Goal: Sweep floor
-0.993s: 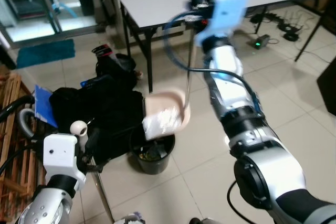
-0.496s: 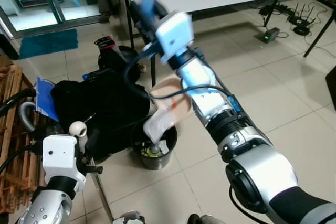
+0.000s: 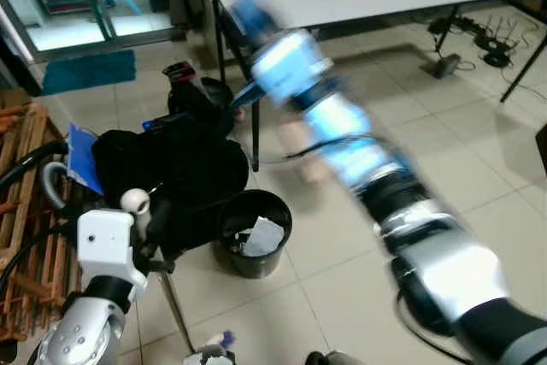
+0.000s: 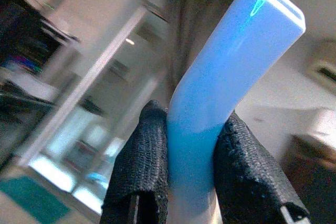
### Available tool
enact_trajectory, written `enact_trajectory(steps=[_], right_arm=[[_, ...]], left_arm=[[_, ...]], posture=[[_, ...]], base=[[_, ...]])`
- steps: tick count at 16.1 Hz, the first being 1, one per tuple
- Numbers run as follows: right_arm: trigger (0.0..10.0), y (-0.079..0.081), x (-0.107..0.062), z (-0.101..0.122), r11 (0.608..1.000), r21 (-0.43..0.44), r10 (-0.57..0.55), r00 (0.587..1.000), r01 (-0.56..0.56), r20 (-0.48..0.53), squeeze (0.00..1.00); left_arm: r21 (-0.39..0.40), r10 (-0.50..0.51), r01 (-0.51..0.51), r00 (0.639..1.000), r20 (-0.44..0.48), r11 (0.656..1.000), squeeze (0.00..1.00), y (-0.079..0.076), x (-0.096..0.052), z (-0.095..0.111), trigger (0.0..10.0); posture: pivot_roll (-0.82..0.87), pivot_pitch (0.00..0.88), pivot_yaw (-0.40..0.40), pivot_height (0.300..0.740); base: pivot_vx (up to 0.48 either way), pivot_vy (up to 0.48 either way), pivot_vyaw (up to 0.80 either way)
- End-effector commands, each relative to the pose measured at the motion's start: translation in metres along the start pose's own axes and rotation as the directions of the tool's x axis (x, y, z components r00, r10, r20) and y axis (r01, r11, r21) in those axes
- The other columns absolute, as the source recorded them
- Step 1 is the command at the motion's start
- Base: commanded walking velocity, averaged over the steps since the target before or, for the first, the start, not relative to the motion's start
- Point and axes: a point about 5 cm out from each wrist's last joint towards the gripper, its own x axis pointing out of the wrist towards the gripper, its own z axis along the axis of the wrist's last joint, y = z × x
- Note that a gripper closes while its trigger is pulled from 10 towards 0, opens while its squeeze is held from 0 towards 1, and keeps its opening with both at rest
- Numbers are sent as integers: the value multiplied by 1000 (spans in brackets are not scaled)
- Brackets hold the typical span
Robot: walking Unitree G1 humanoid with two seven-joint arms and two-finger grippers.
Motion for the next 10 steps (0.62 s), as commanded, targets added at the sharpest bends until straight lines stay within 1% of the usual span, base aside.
enact_trajectory(steps=[1, 2, 3, 4, 5, 6, 7, 8, 9, 10], right_arm=[[10000, -17, 1, 5, 997, -5, -75, 997, 75, 12, 0], [10000, -42, -13, -3, 984, 2, -179, 983, 180, -49, 0], [10000, -60, -30, -9, 964, -5, -264, 958, 265, -113, 0], [10000, -71, -43, -13, 945, -11, -325, 932, 327, -160, 0], [10000, -77, -52, -16, 932, -20, -358, 914, 361, -190, 0], [10000, -86, -69, -18, 908, -49, -416, 881, 417, -226, 0], [10000, -95, -96, -19, 878, -116, -478, 833, 465, -280, 0], [10000, -96, -105, -19, 870, -124, -491, 820, 477, -294, 0], [10000, -98, -122, -19, 851, -126, -520, 790, 509, -324, 0], [10000, -98, -130, -20, 844, -119, -529, 776, 523, -343, 0]], left_arm=[[6, -23, 23, 1000, 16, 1000, 0, -2, 2, 1, 10000], [-11, -37, 37, 999, 26, 999, 0, -4, 5, 1, 10000], [-12, -58, 59, 998, 38, 998, 0, -6, 8, 2, 10000], [-9, -85, 85, 995, 57, 996, 0, -8, 35, 10, 10000], [-5, -97, 97, 993, 62, 995, 0, -9, 48, 13, 10000], [21, -120, 119, 991, 61, 993, 0, -10, 61, 13, 10000], [58, -152, 149, 986, 63, 987, 0, -12, 67, 13, 10000], [58, -159, 155, 985, 63, 986, 0, -12, 68, 13, 10000], [53, -164, 161, 984, 63, 986, 0, -13, 70, 14, 10000], [48, -166, 163, 984, 64, 985, 0, -13, 70, 14, 10000]], posture=[[89, 42, 2, 740], [61, 32, 19, 740], [47, 27, 30, 740], [38, 22, 41, 740], [27, 18, 51, 740], [22, 15, 60, 740], [17, 17, 65, 740], [14, 15, 69, 740], [15, 14, 71, 740], [15, 14, 71, 740]], base=[[0, 0, 0], [0, 0, 0], [0, 0, 0], [0, 0, 0], [0, 0, 0], [0, 0, 0], [0, 0, 0], [0, 0, 0], [0, 0, 0], [0, 0, 0]])
